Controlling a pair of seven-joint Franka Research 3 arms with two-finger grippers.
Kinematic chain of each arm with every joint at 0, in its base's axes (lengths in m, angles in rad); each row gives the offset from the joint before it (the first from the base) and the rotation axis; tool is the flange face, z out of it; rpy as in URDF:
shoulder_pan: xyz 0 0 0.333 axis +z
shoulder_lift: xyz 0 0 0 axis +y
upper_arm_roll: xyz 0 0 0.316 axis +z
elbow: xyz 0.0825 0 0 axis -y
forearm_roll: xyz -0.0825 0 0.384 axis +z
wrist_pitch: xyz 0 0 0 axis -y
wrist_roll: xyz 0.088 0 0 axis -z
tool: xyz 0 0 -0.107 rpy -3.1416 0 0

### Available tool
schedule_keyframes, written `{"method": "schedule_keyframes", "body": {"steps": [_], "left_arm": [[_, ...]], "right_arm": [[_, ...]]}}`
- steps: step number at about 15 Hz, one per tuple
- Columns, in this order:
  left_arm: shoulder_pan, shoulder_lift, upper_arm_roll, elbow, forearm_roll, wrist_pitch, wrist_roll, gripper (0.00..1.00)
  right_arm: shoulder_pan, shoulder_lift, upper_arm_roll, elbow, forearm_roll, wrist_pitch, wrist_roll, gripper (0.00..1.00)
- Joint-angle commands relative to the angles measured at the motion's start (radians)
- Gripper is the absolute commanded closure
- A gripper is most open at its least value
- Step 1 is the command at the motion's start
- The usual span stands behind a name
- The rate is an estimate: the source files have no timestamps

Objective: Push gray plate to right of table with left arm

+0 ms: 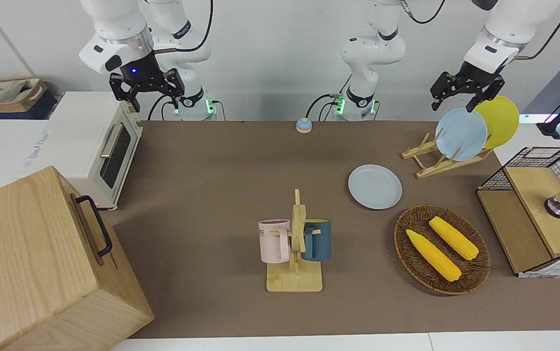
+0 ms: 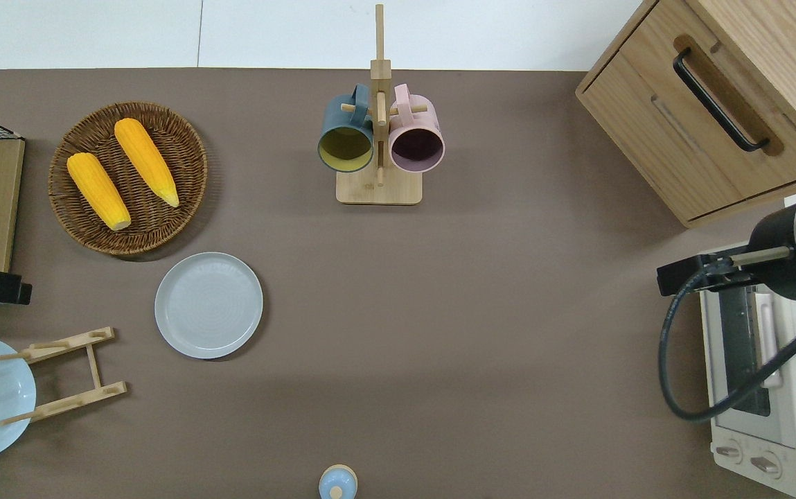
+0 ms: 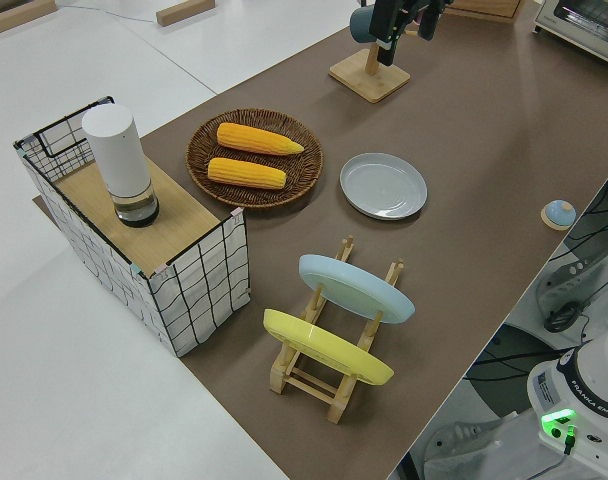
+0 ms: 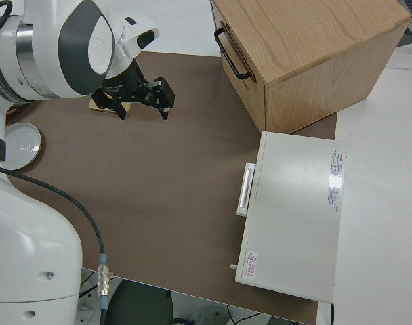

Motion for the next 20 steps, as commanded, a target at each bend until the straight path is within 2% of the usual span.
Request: {"method": "schedule_keyframes", "body": {"steps": [1,15,20], "left_arm": [[-0.002,-0.001,0.01,0.011,-0.011,-0.018,-0.011,0.0],[-0.002,-0.002,0.007,-0.001,-0.013,-0.036,-0.006,0.01],[-0.007,-0.004,0.002,-0.081,-0.014,0.065,0.0,0.01]], "right_arm": [[-0.011,-0.008,0.006,-0.001,0.008,-0.012,-0.001,0.017],[-0.011,-0.008,0.006,-0.001,0.008,-0.012,-0.003,0.017],[-0.011,-0.008,0.006,-0.001,0.008,-0.012,-0.003,0.017]]}}
